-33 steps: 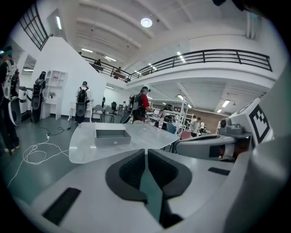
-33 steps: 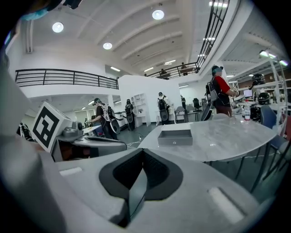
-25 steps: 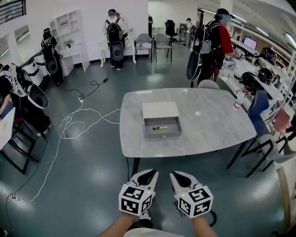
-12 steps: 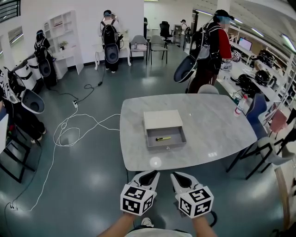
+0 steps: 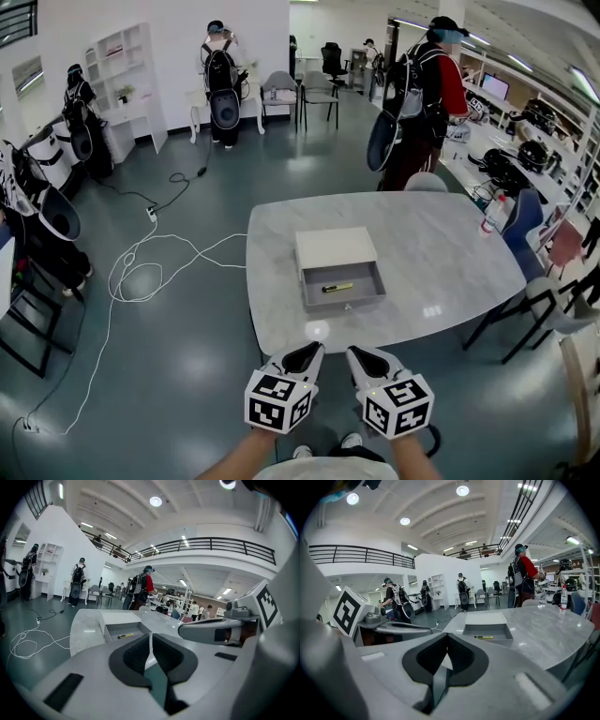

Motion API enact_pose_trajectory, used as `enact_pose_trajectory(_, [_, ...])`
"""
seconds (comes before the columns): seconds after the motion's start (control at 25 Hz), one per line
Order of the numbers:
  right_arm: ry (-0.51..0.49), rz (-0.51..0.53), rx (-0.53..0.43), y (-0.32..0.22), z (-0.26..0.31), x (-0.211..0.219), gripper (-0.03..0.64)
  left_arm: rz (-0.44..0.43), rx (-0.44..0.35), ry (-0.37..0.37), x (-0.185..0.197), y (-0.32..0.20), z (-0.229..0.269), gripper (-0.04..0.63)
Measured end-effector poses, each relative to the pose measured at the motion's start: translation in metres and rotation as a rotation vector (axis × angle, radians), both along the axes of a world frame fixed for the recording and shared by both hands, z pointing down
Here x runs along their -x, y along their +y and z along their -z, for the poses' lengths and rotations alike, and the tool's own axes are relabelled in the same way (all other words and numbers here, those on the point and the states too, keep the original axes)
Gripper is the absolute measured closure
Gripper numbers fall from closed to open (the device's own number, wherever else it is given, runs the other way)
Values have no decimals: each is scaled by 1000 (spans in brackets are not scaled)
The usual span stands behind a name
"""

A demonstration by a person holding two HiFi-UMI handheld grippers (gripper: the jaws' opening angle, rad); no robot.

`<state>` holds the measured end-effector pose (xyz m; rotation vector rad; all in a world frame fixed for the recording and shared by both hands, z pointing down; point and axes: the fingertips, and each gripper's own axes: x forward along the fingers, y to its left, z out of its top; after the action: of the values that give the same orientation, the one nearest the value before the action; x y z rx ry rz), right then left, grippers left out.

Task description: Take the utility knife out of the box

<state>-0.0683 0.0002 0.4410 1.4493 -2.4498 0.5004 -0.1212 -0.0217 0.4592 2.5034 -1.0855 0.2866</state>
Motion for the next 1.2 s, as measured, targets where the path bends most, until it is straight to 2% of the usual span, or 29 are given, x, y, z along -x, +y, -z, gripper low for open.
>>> enact_pose_trajectory(0.48, [-16,17,-13,-40,-4,-9,612,11,-3,-27,-8,-37,-7,569])
enact_pose_trajectory(1.2, [-47,134,42,-160,-24,-75,612,97,59,-98,-71,-149,-34,569])
